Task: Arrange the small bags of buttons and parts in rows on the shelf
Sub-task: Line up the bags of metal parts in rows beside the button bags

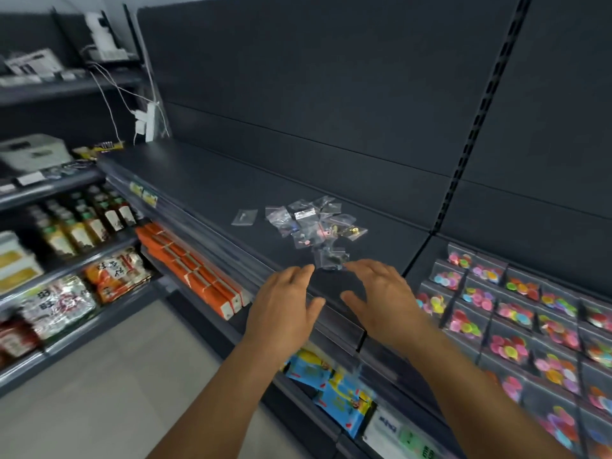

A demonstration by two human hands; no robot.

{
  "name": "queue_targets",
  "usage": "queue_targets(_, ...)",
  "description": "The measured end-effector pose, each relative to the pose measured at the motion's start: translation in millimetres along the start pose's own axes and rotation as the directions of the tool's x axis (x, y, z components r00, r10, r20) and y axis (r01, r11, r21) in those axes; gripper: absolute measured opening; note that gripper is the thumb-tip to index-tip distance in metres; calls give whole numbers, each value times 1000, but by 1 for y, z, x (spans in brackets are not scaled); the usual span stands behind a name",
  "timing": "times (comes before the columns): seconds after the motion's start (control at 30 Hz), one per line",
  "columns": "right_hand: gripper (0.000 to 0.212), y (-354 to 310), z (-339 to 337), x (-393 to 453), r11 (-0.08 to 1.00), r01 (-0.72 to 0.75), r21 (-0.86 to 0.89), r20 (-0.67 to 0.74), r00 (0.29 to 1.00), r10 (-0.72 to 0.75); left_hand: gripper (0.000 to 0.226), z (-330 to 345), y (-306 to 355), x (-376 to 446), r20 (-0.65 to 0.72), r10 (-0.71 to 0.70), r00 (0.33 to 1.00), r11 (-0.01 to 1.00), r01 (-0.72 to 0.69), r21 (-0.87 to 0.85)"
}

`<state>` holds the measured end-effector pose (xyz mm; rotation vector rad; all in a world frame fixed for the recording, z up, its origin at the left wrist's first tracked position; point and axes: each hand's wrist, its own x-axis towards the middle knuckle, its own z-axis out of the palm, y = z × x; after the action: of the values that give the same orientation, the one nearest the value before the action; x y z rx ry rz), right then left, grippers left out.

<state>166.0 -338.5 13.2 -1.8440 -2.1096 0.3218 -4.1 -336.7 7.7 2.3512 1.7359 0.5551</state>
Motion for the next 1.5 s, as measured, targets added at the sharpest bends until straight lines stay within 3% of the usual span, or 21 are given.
queue_targets(0.2,46,16,14,65,1000,24,0,44,999,-23,54,14,-27,62,53,22,998,999,-24,33)
queue_targets(0.4,44,34,23,115,997,-74,-19,88,993,75,50,34,-46,119,127,6,992,997,-16,71)
queue_targets(0.53,47,40,26,137,997,-82,1,47,996,82,46,43,-55,140,166,28,986,994,-44,95)
queue_targets(0.67,54,50,24,160,993,-101,-56,72,992,105,32,46,-59,147,90,44,995,999,-45,14)
queue_targets(0.83,33,48,24,176,996,-84,-42,71,994,86,15,47,-63,156,40,1,999,1000,0,-24)
queue_targets(0.97,37,48,22,189,992,-122,-19,-7,993,122,32,44,-65,160,62,-55,997,995,60,-84)
queue_targets(1.1,51,51,26,200,984,-175,43,129,977,169,47,42,-70,164,126,-83,989,979,105,-176)
queue_targets(1.23,44,49,21,203,962,-271,-10,134,953,270,18,37,-72,166,127,-75,989,952,109,-286)
queue_targets(1.33,13,50,16,199,918,-361,166,92,932,351,7,35,-73,166,178,-123,976,887,189,-421)
queue_targets(1.5,14,46,0,175,742,-361,565,1,899,437,7,29,-73,169,184,-178,967,740,255,-623)
